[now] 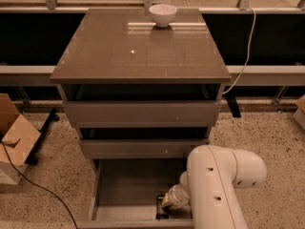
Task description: Pick rxbar chocolate from bottom drawer and place on counter
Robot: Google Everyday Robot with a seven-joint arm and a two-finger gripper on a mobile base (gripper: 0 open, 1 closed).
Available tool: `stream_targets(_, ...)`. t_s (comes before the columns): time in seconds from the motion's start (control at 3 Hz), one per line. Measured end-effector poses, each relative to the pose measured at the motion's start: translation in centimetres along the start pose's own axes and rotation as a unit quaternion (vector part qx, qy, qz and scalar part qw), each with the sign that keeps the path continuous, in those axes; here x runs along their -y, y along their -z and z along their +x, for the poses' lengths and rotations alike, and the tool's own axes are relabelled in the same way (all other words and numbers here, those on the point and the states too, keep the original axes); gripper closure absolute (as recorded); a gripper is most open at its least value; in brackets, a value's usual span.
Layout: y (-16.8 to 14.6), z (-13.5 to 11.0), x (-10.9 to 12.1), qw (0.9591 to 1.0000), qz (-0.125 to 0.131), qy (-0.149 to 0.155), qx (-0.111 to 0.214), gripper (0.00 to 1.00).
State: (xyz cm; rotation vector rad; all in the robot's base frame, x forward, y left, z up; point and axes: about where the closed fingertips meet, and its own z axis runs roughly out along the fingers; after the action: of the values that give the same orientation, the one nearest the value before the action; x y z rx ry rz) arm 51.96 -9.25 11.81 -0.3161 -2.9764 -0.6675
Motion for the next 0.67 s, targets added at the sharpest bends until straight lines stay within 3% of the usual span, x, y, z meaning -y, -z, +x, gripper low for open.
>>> stream_targets(0.33,0.01,0.0,0.0,1.0,0.0,0.0,0.0,0.88)
stream_targets(0.67,-0.15,0.13,0.19,0.9999,0.002,-0.006,0.008,1.0)
